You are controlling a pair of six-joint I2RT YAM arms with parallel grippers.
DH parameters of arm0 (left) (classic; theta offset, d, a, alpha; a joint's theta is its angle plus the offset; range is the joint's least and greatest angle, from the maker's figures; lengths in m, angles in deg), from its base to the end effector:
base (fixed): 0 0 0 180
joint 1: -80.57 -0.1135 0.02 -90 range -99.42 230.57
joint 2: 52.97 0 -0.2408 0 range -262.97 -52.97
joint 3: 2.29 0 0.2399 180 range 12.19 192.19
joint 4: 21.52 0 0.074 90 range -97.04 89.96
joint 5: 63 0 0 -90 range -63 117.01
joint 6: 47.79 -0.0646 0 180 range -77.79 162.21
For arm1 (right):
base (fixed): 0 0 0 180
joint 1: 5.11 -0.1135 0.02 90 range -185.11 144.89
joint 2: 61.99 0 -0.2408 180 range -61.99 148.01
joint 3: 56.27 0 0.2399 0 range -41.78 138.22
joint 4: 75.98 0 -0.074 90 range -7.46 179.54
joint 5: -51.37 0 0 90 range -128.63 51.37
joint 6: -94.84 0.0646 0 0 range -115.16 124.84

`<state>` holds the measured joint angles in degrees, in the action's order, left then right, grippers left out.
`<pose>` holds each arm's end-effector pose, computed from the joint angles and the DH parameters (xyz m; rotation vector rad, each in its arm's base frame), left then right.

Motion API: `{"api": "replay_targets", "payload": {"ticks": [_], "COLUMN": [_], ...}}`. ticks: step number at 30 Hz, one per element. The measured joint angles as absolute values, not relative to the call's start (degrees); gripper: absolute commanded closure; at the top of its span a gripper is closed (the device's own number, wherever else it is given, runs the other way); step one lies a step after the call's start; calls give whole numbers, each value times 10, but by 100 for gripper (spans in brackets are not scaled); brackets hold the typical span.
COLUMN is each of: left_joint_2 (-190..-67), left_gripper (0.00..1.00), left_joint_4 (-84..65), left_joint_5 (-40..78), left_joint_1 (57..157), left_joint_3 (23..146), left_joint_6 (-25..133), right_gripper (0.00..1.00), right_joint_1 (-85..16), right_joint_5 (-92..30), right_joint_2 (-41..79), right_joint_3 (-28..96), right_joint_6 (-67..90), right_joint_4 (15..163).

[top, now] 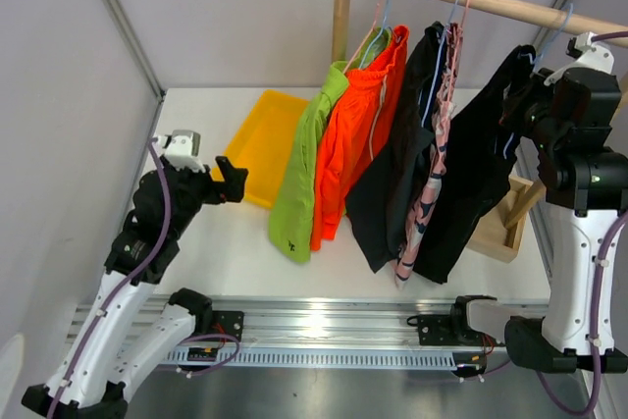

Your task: Remove the shorts from the hanger

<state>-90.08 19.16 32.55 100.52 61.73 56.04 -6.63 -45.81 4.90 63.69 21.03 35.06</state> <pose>0.1678 -0.0543 0.3344 0.0281 1.8221 -0.3306 0.2026 -0.0027 0.4889 0.3222 1.8187 0.1001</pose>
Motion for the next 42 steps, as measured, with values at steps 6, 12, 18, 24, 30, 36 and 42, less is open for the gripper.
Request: {"api": "replay_targets", "payload": {"ticks": [6, 12, 18, 24, 30, 36, 42], "left_joint_2": [-968, -1042, -1208, -1411, -1494, -1503, -1543], "left_gripper": [1, 1, 1, 1, 1, 1, 1], "left_joint_4": [200, 150, 69, 42, 26, -21, -36], "left_joint_5": [256, 224, 272, 320, 377, 425, 449], "left_joint_1": [1158, 1404, 1589, 1625, 1633, 1634, 1634], "left_joint_3": [772, 928, 976, 1006, 1060, 1103, 1144], "left_joint_6": [548, 529, 497, 487, 474, 470, 462], "right_gripper": [100, 100, 100, 100, 100, 100, 100], "right_joint_1": [-78, -99, -122, -134, -139, -139, -139], "right_joint_5": [-450, -433, -442, -460, -474, -474, -471], "right_joint_2": [54, 39, 39, 62, 59, 49, 34], "right_joint_3": [716, 726, 691, 692, 707, 702, 688], "right_joint_6": [203, 220, 231, 237, 238, 238, 241], "right_joint_4": [314, 311, 314, 302, 282, 268, 265]}}
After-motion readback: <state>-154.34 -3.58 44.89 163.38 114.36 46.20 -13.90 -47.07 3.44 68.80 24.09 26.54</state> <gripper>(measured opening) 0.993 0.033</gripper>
